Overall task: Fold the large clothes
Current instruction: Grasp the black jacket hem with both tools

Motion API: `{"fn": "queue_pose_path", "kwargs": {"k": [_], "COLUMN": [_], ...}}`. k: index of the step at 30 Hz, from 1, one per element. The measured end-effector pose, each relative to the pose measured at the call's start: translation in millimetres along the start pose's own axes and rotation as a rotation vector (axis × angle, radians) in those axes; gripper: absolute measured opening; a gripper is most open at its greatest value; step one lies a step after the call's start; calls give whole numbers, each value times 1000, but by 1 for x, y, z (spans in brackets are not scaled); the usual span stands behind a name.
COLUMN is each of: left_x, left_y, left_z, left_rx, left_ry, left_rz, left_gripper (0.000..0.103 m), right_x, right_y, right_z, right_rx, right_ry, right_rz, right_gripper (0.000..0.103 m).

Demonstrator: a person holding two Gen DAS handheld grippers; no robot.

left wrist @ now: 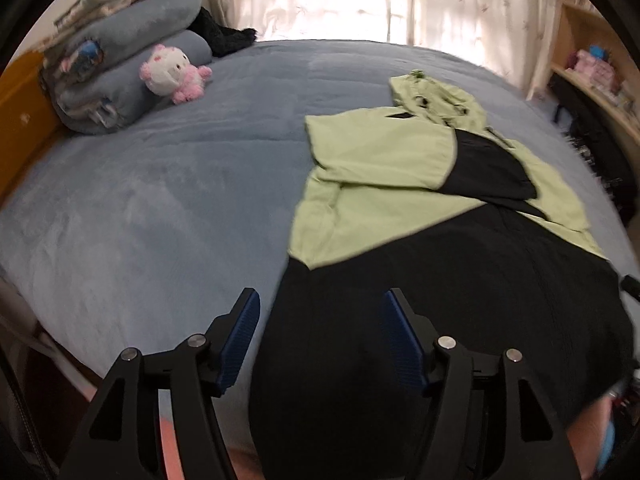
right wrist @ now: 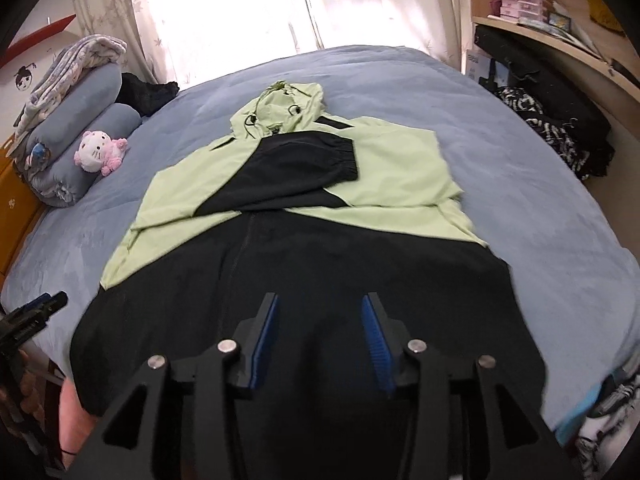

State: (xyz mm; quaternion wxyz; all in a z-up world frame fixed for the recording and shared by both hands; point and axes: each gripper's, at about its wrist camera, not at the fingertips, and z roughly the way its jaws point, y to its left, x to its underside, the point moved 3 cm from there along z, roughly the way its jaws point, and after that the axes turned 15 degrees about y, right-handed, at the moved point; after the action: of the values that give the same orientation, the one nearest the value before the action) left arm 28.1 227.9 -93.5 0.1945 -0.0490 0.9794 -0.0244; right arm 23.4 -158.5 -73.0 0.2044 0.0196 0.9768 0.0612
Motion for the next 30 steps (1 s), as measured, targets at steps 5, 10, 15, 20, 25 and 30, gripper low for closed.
{"fn": "queue_pose_path", "kwargs": {"k": [5, 10, 15, 20, 25, 30], "left_x": [36, 63, 75, 80, 79, 74], "left_y": [21, 45, 56, 52, 49, 47], "left_z": [1, 19, 36, 47, 61, 69], "left_rx": [108, 153, 206, 202, 215, 233], "left_ry": [12, 60, 105, 117, 133, 139], "left_rz": [10, 0, -33, -36, -34, -37], "left_gripper": [69, 69, 69, 69, 73, 80], "right_x": [34, 68, 95, 108, 104, 96], "right_y": [-34, -81, -121, -148, -163, -163], "right_z": [-12, -14, -10, -5, 9, 22], "right_rx": [11, 70, 116, 83, 11, -27], "right_ry": [6, 29, 38, 24, 32, 20], "right_rz": [19, 83, 169, 259, 295, 266], "right_gripper": [43, 43, 43, 43, 43, 43]}}
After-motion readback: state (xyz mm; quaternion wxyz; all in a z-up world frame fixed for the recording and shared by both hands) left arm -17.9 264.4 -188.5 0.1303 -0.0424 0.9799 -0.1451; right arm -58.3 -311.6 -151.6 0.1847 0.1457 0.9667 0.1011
